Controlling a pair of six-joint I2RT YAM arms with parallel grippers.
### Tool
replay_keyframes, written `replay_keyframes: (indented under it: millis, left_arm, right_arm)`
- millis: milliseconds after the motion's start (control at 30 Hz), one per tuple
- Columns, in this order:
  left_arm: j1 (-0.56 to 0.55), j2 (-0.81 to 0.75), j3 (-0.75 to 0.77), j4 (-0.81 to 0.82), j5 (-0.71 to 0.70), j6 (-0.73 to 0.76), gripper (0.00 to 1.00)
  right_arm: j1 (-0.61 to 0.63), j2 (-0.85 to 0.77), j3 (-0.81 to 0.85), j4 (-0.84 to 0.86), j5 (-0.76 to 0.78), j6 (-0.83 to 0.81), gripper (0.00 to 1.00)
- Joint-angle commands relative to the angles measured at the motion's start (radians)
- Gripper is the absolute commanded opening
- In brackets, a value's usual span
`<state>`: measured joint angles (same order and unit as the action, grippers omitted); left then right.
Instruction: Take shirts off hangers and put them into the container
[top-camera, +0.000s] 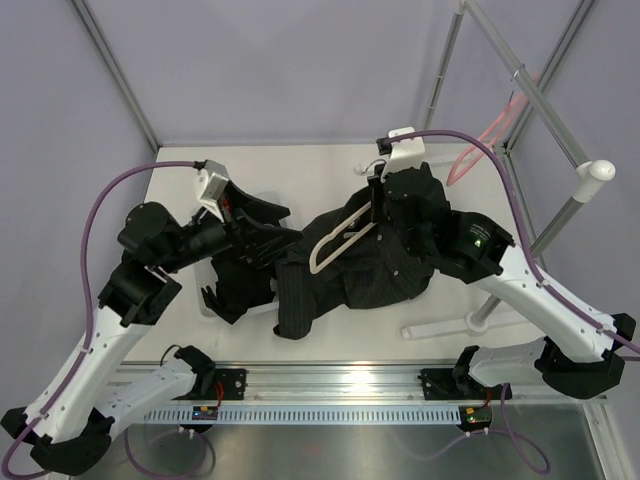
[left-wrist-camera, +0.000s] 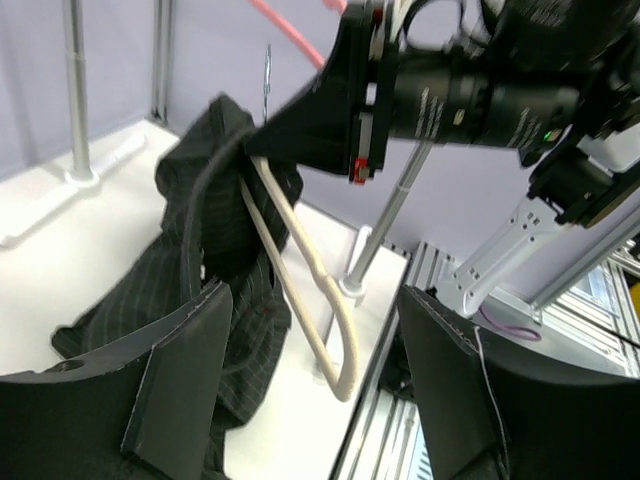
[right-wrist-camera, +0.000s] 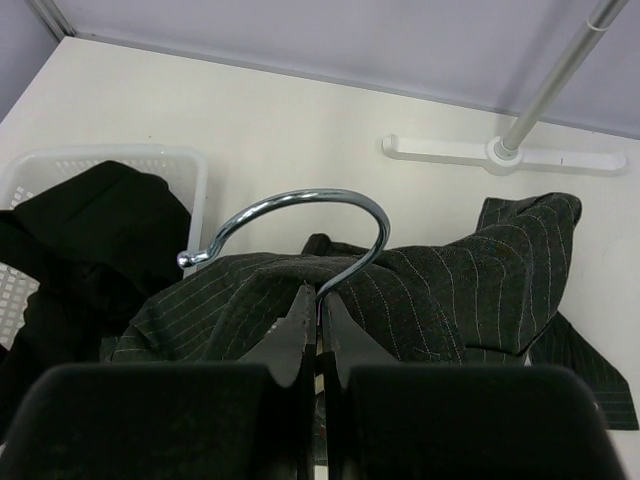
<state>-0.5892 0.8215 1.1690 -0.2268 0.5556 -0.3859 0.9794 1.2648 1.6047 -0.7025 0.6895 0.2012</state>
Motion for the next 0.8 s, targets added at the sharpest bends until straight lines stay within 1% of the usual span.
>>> replay_keyframes:
  millis: [0, 133, 233, 367, 400, 433, 500, 533, 567, 633, 667, 700, 767]
  left_arm:
    - [-0.015, 0.022, -0.044, 0.038, 0.047, -0.016, 0.69]
    - [-0.056, 0.028, -0.057, 0.038, 0.047, -0.01, 0.67]
    - [-0.098, 0.041, -0.043, -0.003, 0.018, 0.018, 0.67]
    - [-0.123, 0.051, -0.045, -0.032, -0.011, 0.031, 0.66]
    - [-0.127, 0.059, -0.045, -0.034, -0.013, 0.032, 0.53]
    - [-0.129, 0.065, -0.043, -0.039, -0.019, 0.032, 0.38]
    - [-0.132, 0.085, -0.016, -0.091, -0.075, 0.035, 0.07]
    - [-0.132, 0.103, -0.003, -0.115, -0.109, 0.035, 0.0]
    - [-0.132, 0.111, 0.018, -0.153, -0.168, 0.038, 0.0]
    - [-0.132, 0.122, 0.027, -0.167, -0.221, 0.033, 0.0]
    - [-0.132, 0.123, 0.034, -0.167, -0.244, 0.035, 0.0]
    - [-0.133, 0.125, 0.049, -0.172, -0.255, 0.041, 0.0]
    - [-0.135, 0.126, 0.069, -0.183, -0.285, 0.054, 0.0]
  right_arm:
    - [-0.005, 0.019, 0.076, 0.034, -0.016, -0.036, 0.0]
    - [-0.005, 0.047, 0.106, 0.037, -0.016, -0.046, 0.0]
    - [-0.004, 0.058, 0.124, 0.035, -0.019, -0.049, 0.0]
    - [-0.005, 0.061, 0.138, 0.037, -0.028, -0.052, 0.0]
    - [-0.005, 0.064, 0.146, 0.032, -0.031, -0.054, 0.0]
    - [-0.005, 0.064, 0.147, 0.031, -0.033, -0.054, 0.0]
    - [-0.005, 0.053, 0.144, 0.029, -0.057, -0.055, 0.0]
    - [-0.005, 0.044, 0.141, 0.035, -0.067, -0.056, 0.0]
    - [-0.005, 0.035, 0.141, 0.034, -0.079, -0.057, 0.1]
    - [-0.005, 0.031, 0.159, 0.014, -0.126, -0.057, 0.36]
    - [-0.005, 0.034, 0.175, -0.027, -0.142, -0.056, 0.48]
    - [-0.005, 0.036, 0.202, -0.049, -0.174, -0.049, 0.64]
    - [-0.002, 0.028, 0.213, -0.096, -0.218, -0.037, 0.74]
